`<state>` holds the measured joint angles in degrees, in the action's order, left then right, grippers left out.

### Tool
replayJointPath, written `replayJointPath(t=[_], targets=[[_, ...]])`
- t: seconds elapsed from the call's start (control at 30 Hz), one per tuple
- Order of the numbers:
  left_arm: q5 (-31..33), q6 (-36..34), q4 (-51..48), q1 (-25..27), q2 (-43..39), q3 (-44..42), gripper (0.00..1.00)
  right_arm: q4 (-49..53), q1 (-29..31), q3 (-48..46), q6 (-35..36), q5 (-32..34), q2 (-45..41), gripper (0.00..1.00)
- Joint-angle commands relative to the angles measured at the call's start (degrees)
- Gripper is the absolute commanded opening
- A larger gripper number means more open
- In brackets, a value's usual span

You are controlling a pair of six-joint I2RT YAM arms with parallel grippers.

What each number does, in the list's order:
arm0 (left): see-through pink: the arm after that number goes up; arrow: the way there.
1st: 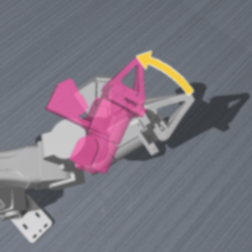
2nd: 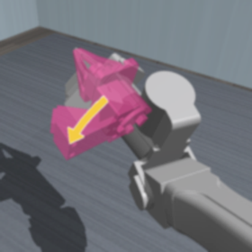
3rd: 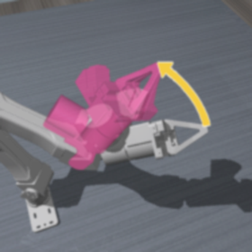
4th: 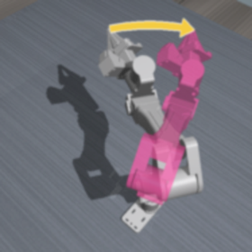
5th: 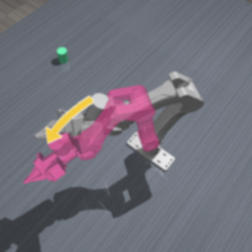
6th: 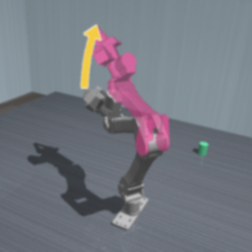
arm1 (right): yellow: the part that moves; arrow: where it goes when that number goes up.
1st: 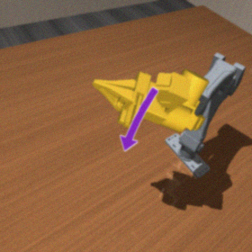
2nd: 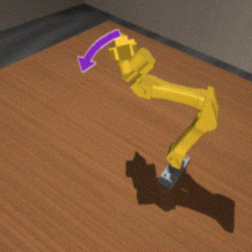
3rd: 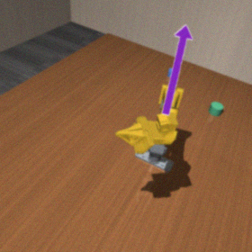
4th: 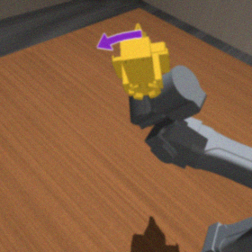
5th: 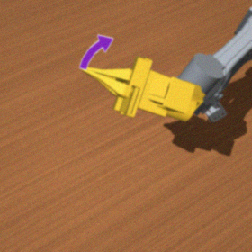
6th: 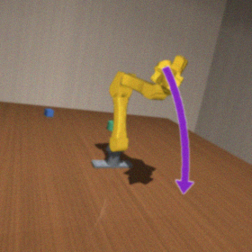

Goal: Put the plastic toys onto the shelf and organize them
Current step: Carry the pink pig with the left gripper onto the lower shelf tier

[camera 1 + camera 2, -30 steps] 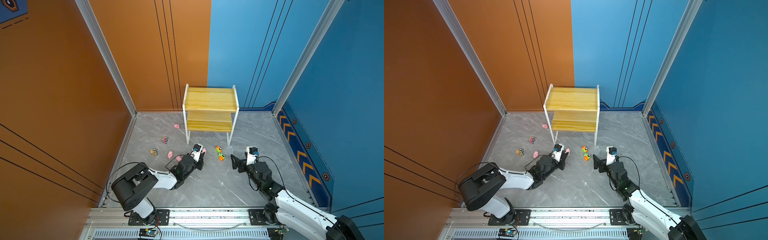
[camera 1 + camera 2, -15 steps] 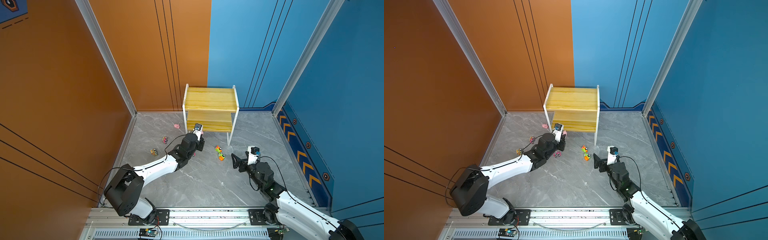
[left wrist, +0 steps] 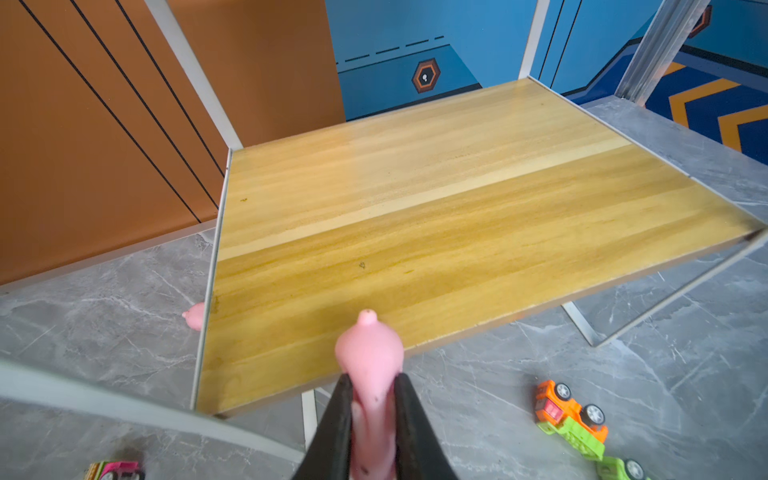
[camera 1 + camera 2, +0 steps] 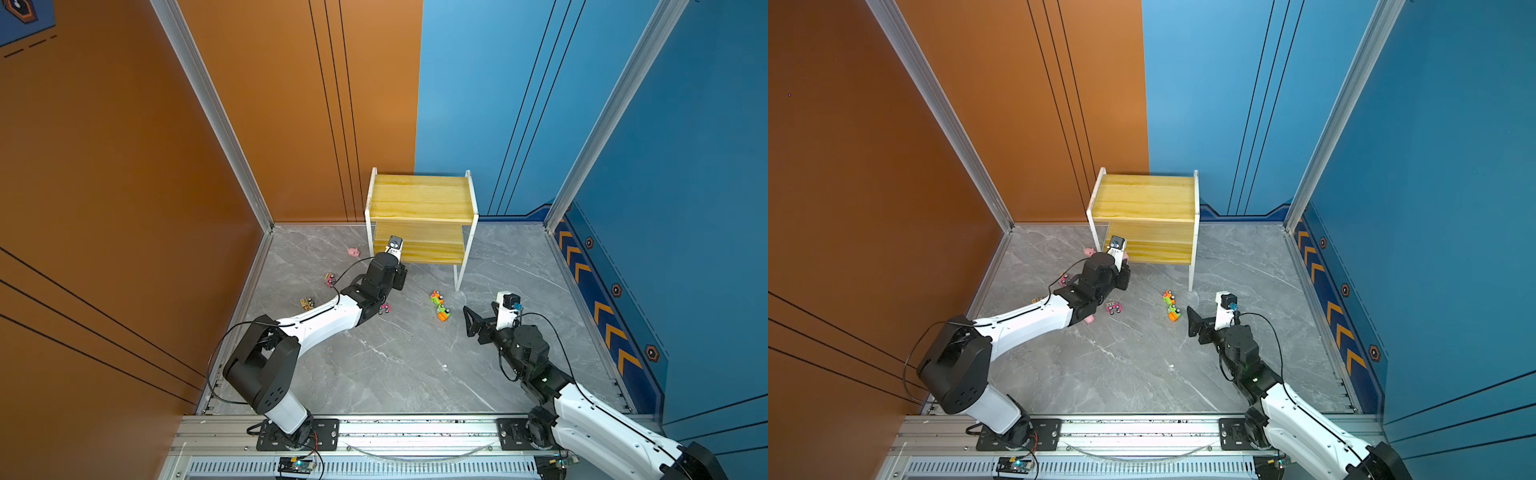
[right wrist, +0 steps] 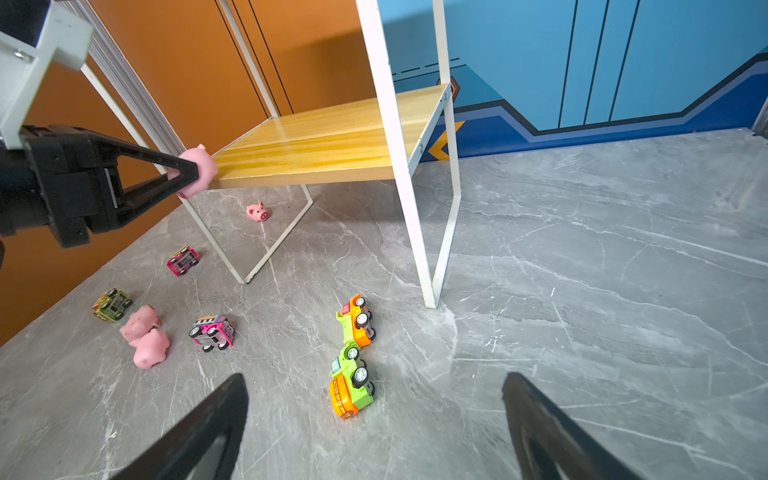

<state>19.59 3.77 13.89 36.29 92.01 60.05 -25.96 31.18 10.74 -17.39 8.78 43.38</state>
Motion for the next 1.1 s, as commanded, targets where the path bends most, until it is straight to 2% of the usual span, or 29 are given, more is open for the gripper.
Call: replayJointPath(t=[0.0,0.33,0.73,1.07], targets=[[1.52,-1.44,0.26,-1.00,0.82,2.72,0.19,0.95,0.27,-0.11,1.30,-0.19,-0.31,0.96],[3.37,-1.90,0.52,-1.92,5.06,6.94,0.20,0.07,0.29,-0.02,1.30,-0.47,1.10,0.96],[8.91,-1.62,1.45,-2.31,8.18,9.45,0.20,-0.68,0.20,-0.11,1.31,-0.40,2.14,0.97],[8.86,-1.30,1.32,-3.07,9.46,10.17,0.23,-1.29,0.19,0.01,1.13,-0.60,2.88,0.96]])
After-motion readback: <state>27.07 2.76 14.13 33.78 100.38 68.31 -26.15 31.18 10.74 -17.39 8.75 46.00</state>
